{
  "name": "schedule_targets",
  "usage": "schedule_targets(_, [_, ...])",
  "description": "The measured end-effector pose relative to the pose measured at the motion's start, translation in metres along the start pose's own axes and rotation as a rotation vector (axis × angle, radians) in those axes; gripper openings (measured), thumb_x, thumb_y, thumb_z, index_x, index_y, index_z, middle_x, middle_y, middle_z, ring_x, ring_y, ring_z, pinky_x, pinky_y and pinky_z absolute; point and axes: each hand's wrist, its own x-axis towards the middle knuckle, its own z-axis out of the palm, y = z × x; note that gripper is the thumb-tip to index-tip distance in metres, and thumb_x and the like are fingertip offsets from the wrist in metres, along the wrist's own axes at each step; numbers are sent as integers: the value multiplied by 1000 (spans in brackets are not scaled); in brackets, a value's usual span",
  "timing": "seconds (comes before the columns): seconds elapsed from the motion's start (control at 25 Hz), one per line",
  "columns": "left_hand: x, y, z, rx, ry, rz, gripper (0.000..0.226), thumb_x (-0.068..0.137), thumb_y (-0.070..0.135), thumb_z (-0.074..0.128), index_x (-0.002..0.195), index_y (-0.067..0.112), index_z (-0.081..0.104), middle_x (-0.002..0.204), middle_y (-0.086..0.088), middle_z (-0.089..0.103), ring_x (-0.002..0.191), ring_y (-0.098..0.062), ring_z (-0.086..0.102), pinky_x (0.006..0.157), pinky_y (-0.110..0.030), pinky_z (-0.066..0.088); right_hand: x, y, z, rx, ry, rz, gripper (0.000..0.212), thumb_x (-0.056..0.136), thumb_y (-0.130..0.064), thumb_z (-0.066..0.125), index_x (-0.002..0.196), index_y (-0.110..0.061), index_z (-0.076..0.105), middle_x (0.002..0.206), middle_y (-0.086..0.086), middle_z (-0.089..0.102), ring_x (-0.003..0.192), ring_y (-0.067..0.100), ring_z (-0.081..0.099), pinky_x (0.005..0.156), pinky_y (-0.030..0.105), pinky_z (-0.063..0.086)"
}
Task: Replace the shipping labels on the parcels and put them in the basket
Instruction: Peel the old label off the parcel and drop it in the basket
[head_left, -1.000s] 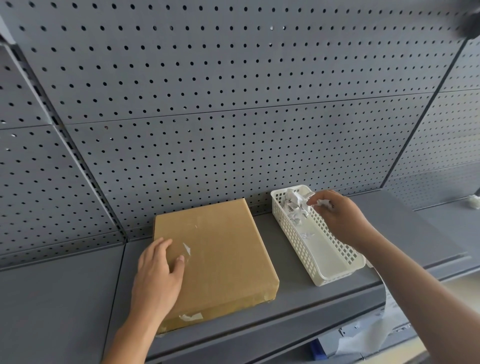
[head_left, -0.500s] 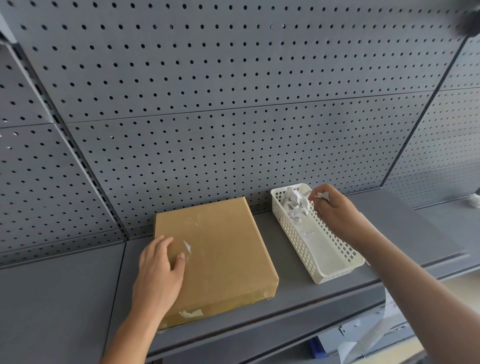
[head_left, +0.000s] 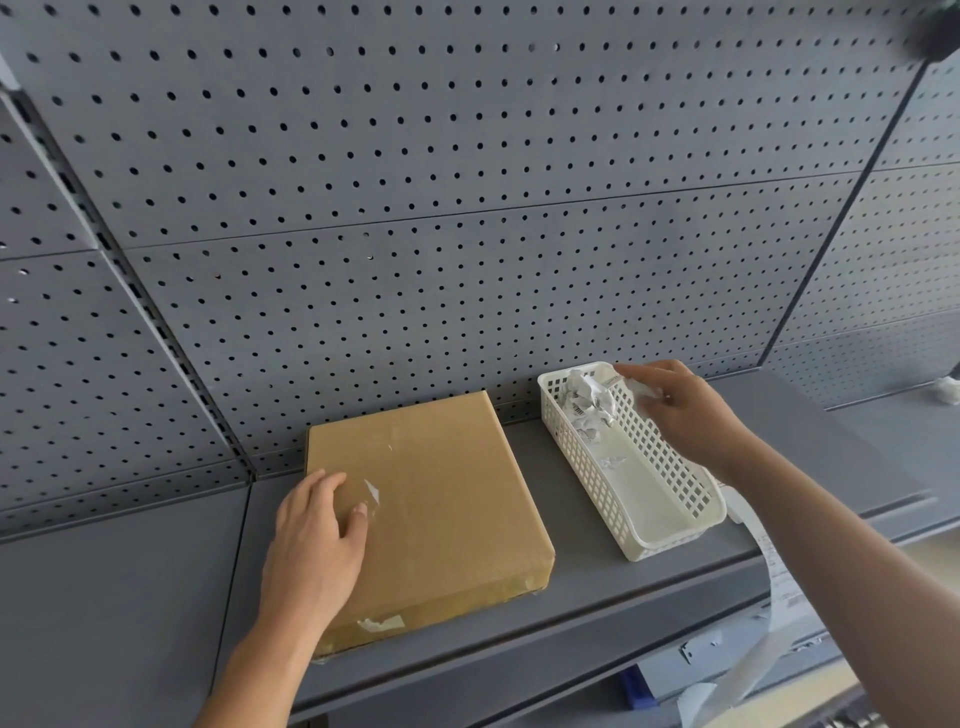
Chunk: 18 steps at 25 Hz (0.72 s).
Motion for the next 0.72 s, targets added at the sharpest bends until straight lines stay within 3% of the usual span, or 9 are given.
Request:
schedule_targets(0.12, [1,2,-1,4,-3,6,45,102,33,52,146,21,48,159,5,36,148,-17,27,112,-46,39,4,2,1,-100,93,-24,49,97,-15,57,142,-33,48,112,-2,57,90,15,58,78,27,44])
schedule_targets(0.24, [0,8,-3,12,4,31,44,103,32,52,145,21,49,159,4,38,148,-18,30,115,-45,36,11,3,6,31,158,23,46,89,-16,69,124,-30,43,109,-4,60,84,17,63,67,36,55])
schedule_targets(0.36, [-1,18,-3,18,0,89,43,103,33,51,145,22,50,157,5,39,147,-17,31,117,-43,33,23,10,16,-60,189,45,28,88,-21,73,109,-22,55,108,0,56,77,13,60,59,21,45])
schedule_targets(0.48, [-2,32,0,-7,-39,153,43,103,36,50,144,26,49,157,10,36,143,-15,38,114,-43,39,33,17,31,-79,237,7,18,88,-16,73,105,-14,68,117,5,50,86,15,61,73,17,43])
schedule_targets(0.72, [-8,63,9,-33,-78,235,44,104,37,47,148,28,45,160,14,31,148,-9,28,119,-38,33,41,36,47,-197,233,-101,22,93,-5,61,111,-9,73,112,10,57,84,22,62,86,37,54])
